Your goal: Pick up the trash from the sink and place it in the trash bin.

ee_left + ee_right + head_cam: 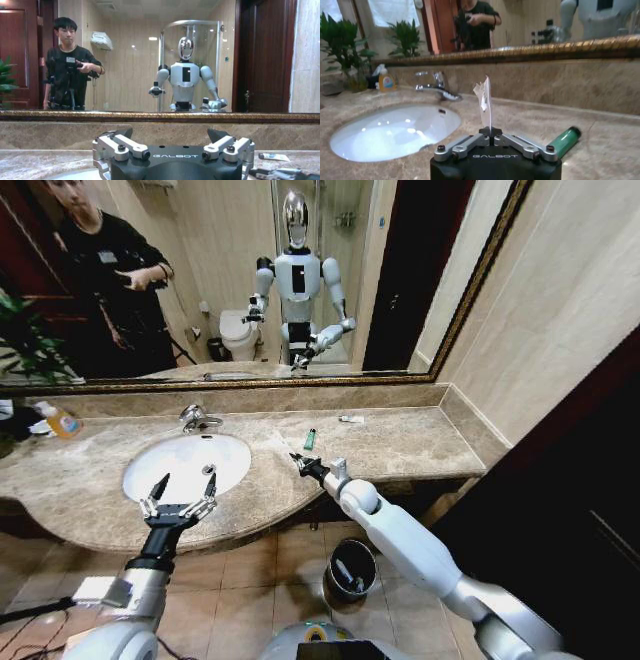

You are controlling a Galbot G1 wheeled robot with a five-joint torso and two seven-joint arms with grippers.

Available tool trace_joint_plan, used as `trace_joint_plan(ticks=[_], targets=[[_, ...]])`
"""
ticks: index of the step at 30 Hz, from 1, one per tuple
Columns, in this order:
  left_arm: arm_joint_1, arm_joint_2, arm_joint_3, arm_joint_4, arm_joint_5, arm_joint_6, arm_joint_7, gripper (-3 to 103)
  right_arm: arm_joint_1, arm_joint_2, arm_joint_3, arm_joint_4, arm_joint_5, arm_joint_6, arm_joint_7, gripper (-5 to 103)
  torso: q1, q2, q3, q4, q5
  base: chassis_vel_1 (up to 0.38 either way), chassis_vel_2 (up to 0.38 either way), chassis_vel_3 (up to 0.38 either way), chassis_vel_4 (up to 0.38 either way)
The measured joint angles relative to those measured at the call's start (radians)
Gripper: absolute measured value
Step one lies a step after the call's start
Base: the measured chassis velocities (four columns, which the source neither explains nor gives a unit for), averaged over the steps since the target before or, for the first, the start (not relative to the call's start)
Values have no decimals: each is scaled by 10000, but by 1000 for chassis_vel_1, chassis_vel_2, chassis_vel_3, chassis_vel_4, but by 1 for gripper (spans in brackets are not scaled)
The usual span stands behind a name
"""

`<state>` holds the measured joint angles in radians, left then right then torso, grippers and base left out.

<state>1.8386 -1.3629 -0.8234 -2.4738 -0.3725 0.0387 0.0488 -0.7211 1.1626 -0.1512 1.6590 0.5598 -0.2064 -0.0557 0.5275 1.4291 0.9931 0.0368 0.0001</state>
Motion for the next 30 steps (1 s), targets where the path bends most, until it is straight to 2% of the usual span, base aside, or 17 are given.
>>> trace_joint_plan(ticks=[3, 10, 14, 22, 25, 26, 30], targets=[[0, 0, 0, 0, 0, 0, -1, 100, -272, -180, 244, 315, -107, 53, -31, 0, 0, 1, 0, 2, -1, 0, 0, 0, 0], [0, 0, 1, 0, 0, 0, 0, 100, -2342, -1309, 1739, 2291, -433, 371, -457, 0, -1, 2, -1, -1, 1, 0, 0, 0, 0], [0, 0, 0, 0, 0, 0, -1, 100, -3059, -1618, 2359, 2798, -436, 531, -674, 0, -1, 2, 0, -1, 0, 0, 0, 0, 0], [0, 0, 0, 0, 0, 0, 0, 100, -4799, -1911, 3171, 3235, -706, 1406, -684, 0, -1, 1, -1, 0, 1, 0, 0, 0, 0], [0, 0, 0, 0, 0, 0, -1, 100, -5894, -1873, 3833, 3287, -928, 2119, -732, 0, -1, 2, -1, 0, 2, 0, 0, 0, 0], [0, 0, 0, 0, 0, 0, -1, 100, -5894, -1873, 3833, 3287, -928, 2119, -732, 0, -1, 2, -1, 0, 2, 0, 0, 0, 0], [0, 0, 0, 0, 0, 0, 0, 100, -6807, -1643, 4679, 3277, -961, 2622, -1236, 0, -1, 2, -1, 0, 1, 0, 0, 0, 0]])
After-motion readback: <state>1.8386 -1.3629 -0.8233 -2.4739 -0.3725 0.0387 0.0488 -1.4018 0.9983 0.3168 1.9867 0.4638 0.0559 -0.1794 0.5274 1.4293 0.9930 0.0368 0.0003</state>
